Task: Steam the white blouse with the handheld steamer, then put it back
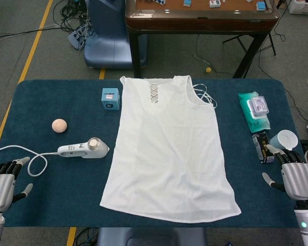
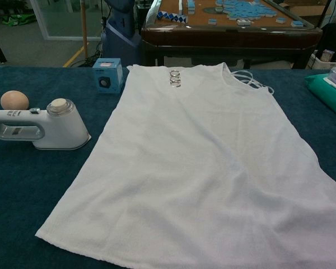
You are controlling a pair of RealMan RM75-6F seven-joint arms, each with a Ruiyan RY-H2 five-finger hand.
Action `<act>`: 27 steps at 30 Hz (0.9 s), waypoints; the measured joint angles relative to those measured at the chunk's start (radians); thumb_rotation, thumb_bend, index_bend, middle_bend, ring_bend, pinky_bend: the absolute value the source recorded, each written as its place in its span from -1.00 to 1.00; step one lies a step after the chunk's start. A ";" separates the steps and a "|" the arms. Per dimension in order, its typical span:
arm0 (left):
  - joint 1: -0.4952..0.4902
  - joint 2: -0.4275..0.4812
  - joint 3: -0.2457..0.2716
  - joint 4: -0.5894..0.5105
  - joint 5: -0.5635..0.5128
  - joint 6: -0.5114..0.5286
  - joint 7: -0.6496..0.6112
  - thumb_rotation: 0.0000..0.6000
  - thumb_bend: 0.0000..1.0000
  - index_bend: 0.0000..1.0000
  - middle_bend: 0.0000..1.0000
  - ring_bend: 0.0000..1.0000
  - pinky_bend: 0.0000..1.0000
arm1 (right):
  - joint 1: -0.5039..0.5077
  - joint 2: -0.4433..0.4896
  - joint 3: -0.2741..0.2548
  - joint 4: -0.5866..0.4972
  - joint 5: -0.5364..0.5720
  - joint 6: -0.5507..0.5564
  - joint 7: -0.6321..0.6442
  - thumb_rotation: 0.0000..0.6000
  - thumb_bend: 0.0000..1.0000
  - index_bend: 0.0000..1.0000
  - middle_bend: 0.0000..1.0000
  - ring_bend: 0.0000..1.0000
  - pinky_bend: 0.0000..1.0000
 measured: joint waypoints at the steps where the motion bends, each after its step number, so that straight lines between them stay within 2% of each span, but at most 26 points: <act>1: 0.000 0.000 0.000 0.001 -0.001 -0.002 0.000 1.00 -0.60 -0.58 -0.51 -0.54 -0.61 | -0.001 -0.001 0.000 0.000 -0.001 0.002 0.000 1.00 -0.53 -0.64 -0.41 -0.56 -0.58; 8: -0.008 0.003 -0.003 0.002 -0.002 -0.012 -0.001 1.00 -0.60 -0.57 -0.51 -0.54 -0.61 | -0.001 0.004 0.008 -0.002 -0.007 0.021 0.000 1.00 -0.53 -0.64 -0.41 -0.56 -0.58; 15: -0.051 0.006 -0.026 -0.010 0.007 -0.045 -0.013 1.00 -0.60 -0.57 -0.51 -0.54 -0.61 | 0.009 0.017 0.066 -0.017 -0.001 0.076 -0.077 1.00 -0.52 -0.64 -0.41 -0.57 -0.58; 22: -0.147 -0.020 -0.062 0.007 -0.006 -0.162 -0.010 1.00 -0.60 -0.57 -0.51 -0.54 -0.61 | 0.027 0.082 0.117 -0.090 0.030 0.088 -0.163 1.00 -0.52 -0.64 -0.41 -0.57 -0.58; 27: -0.225 -0.070 -0.100 0.051 -0.069 -0.252 0.028 1.00 -0.60 -0.69 -0.53 -0.54 -0.61 | 0.028 0.118 0.133 -0.125 0.047 0.097 -0.186 1.00 -0.52 -0.64 -0.41 -0.57 -0.58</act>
